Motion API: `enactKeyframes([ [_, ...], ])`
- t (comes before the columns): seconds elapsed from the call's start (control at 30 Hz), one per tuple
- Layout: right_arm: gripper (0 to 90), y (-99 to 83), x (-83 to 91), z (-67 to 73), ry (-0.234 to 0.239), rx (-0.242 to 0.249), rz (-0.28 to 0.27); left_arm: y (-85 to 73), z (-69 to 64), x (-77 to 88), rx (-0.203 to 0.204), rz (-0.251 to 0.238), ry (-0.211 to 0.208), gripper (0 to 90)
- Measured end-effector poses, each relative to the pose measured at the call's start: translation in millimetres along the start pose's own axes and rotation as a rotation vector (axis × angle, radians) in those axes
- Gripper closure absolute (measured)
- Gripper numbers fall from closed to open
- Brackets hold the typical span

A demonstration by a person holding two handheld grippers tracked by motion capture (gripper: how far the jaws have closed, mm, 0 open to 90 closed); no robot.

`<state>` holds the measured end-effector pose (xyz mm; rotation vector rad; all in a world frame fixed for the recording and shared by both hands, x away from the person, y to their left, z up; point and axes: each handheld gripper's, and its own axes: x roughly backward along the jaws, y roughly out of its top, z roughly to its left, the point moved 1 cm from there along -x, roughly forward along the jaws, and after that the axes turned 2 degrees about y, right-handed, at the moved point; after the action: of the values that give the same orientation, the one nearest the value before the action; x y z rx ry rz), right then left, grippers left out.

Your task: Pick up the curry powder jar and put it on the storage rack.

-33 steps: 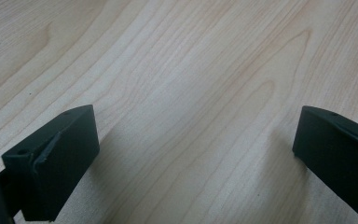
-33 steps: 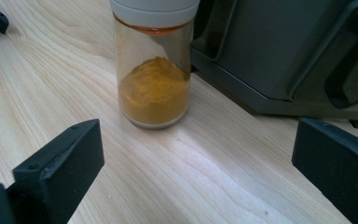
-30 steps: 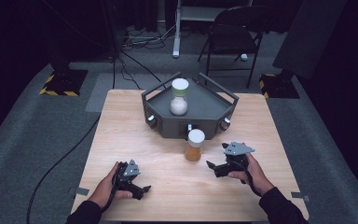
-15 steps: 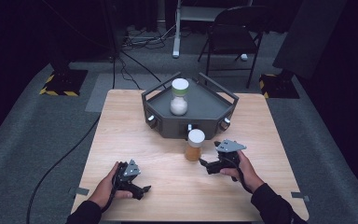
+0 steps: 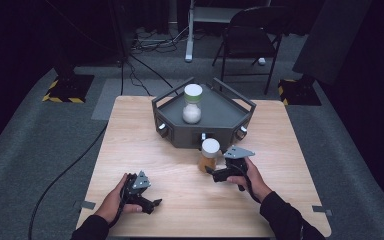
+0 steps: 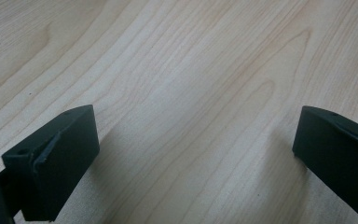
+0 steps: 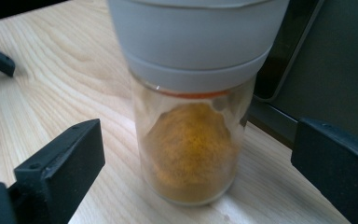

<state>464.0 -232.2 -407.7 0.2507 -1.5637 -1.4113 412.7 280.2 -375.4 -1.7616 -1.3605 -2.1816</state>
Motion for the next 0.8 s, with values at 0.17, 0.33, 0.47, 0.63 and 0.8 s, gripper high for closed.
enactKeyframes([
  [0.17, 3.3, 1.1, -5.9, 0.2, 0.012, -0.013, -0.015, 0.0, 0.0, 0.0, 0.001, 0.0, 0.0, 0.3],
  [0.33, 6.8, 1.0, -11.0, 0.2, 0.015, -0.042, -0.05, 0.0, 0.0, 0.0, 0.001, 0.0, 0.0, 0.3],
  [0.47, 10.7, -0.2, -13.9, -0.1, 0.022, -0.06, -0.078, 0.0, 0.0, 0.0, 0.0, 0.0, 0.0, 0.3],
  [0.63, 16.9, -0.7, -17.9, 1.5, 0.025, -0.06, -0.097, 0.0, 0.0, 0.0, 0.001, 0.0, 0.0, 0.3],
  [0.8, 27.7, -4.3, -21.0, 8.4, -0.005, -0.063, -0.148, 0.0, 0.1, 0.0, 0.0, 0.0, 0.0, 0.2],
])
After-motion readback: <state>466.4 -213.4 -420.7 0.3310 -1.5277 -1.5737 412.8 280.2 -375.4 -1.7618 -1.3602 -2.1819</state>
